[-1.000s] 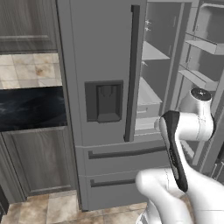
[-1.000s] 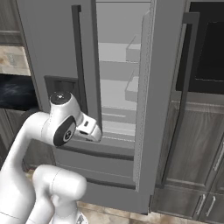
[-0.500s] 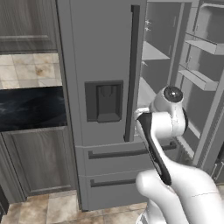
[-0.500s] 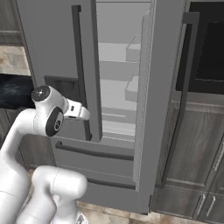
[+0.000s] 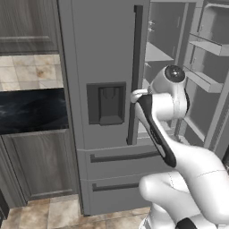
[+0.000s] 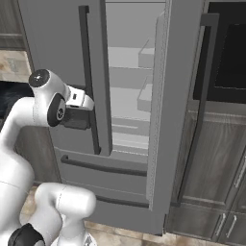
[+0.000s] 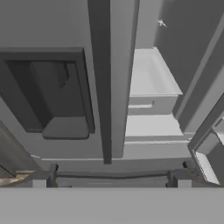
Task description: Place one of the steaks on the plate and the other in the bowl. Then place the bowl in the fridge.
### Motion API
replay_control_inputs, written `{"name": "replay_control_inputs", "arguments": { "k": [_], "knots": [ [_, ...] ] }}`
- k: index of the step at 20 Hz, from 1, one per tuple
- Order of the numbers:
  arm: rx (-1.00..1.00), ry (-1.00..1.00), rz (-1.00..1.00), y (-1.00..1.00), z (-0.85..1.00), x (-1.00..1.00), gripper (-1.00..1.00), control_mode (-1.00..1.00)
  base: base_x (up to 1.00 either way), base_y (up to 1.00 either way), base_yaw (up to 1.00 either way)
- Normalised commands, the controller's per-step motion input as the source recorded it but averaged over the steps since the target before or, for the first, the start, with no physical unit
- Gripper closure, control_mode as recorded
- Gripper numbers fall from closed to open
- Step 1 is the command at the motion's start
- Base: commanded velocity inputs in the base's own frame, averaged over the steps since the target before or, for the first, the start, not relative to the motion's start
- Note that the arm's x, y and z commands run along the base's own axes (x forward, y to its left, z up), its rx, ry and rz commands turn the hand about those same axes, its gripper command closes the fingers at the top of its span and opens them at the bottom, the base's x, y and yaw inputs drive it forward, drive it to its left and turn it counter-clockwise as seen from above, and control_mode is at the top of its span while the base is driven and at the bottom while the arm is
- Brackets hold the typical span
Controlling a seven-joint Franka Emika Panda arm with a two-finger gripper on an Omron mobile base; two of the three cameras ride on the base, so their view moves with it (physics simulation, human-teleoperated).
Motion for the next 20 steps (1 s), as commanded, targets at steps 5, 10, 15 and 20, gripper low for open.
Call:
{"name": "replay_control_inputs", "arguments": {
  "k": [5, 10, 15, 20],
  "knots": [
    [0.02, -0.09, -0.06, 0.10, 0.17, 0.45, -1.00, -1.00, 0.00, 0.00, 0.00],
    [0.02, 0.00, -0.07, -0.15, -0.01, 0.49, -1.00, -1.00, 0.00, 0.00, 0.00],
    [0.08, 0.00, 0.00, 0.00, 0.02, 0.41, -1.00, -1.00, 0.00, 0.00, 0.00],
    [0.00, 0.00, 0.00, 0.04, -0.01, 0.56, -1.00, -1.00, 0.00, 0.00, 0.00]
  ]
}}
